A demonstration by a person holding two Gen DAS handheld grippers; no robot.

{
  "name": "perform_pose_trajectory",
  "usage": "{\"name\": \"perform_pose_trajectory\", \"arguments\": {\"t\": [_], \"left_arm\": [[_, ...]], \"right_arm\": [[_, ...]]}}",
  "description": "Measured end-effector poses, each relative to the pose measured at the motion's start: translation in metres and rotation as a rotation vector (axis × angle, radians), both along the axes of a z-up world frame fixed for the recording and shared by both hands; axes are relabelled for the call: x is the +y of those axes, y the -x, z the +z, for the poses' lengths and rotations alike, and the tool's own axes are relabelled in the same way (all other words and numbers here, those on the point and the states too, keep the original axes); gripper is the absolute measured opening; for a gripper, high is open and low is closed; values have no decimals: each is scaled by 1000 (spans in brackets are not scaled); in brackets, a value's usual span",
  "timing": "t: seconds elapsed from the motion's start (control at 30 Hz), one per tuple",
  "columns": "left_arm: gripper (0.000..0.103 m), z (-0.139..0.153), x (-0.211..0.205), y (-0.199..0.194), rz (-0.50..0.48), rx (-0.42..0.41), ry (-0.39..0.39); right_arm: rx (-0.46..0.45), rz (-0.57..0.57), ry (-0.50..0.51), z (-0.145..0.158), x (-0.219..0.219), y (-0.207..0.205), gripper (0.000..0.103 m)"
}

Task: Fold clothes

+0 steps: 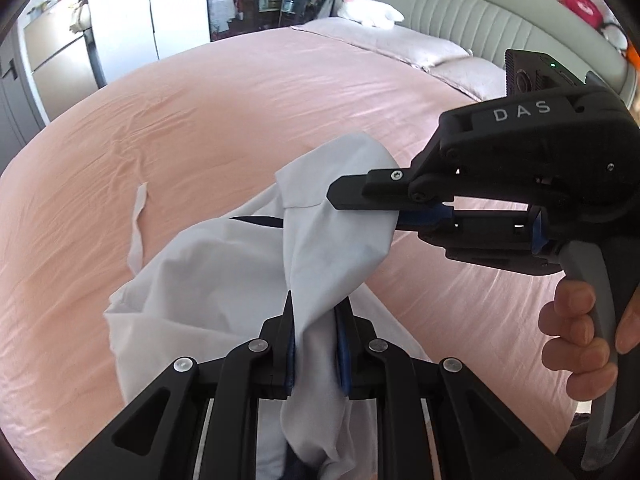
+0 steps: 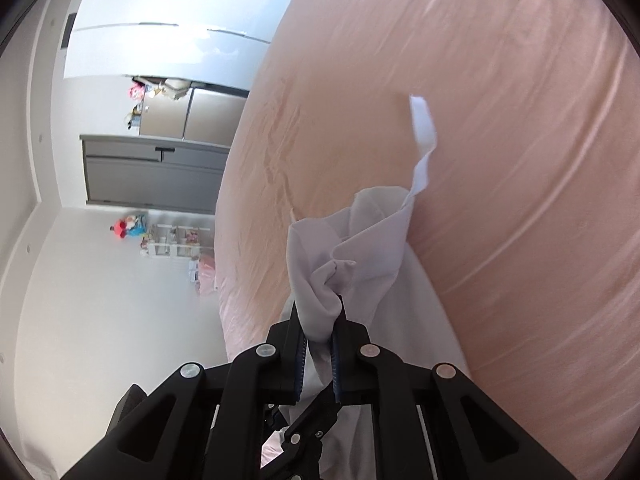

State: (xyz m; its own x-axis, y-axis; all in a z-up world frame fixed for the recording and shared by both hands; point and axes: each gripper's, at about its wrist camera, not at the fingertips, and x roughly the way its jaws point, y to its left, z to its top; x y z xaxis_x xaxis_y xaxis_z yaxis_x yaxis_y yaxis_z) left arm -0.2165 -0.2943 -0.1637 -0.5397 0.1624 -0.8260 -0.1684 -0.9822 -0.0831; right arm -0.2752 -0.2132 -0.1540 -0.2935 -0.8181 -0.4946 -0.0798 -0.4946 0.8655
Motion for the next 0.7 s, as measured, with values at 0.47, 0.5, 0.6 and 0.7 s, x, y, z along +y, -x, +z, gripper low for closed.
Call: {"name": "perform_pose_trajectory", "arguments": {"t": [0.47, 0.5, 0.6, 0.7], "left_arm": [[14, 17, -69, -21, 113, 30, -153], [14, 24, -89, -28, 121, 30, -164], [14, 24, -114, -27, 136, 24, -178], [14, 24, -117, -36, 145, 22, -182]], "right_arm": [[128, 202, -100, 48, -76, 13, 8], [129, 210, -103, 47, -80, 13, 8], [134, 232, -116, 47, -91, 13, 8], [149, 262, -131, 50, -106, 14, 8]]}}
